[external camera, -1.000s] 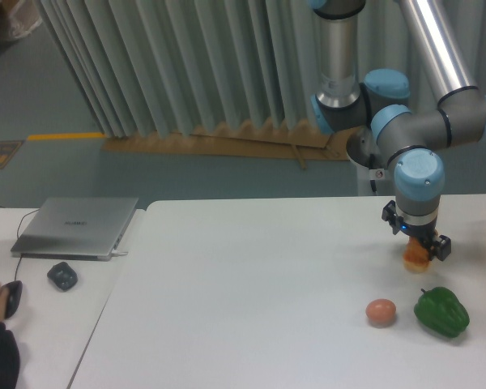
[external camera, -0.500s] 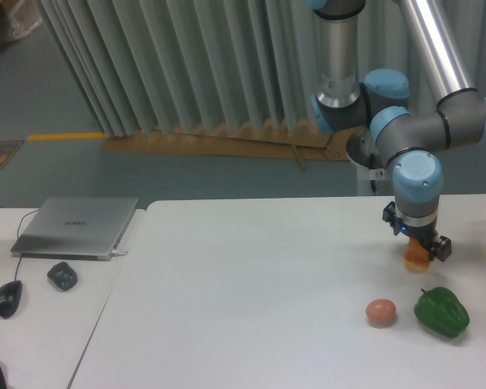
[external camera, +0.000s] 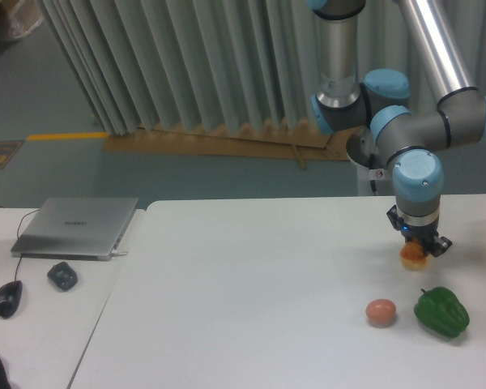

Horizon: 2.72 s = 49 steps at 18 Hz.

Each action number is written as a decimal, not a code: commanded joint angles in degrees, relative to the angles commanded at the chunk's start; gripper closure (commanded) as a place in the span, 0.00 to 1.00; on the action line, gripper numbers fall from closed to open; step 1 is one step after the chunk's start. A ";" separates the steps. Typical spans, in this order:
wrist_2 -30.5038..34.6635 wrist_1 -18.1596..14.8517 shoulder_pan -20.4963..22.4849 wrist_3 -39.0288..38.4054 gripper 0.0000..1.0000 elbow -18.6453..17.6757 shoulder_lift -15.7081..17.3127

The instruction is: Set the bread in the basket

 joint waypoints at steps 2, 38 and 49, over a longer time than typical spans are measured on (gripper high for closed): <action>-0.26 -0.09 0.00 0.00 0.66 0.00 0.09; -0.35 -12.32 16.95 25.30 0.86 17.04 2.81; -4.40 4.56 21.35 28.39 0.86 18.37 -1.32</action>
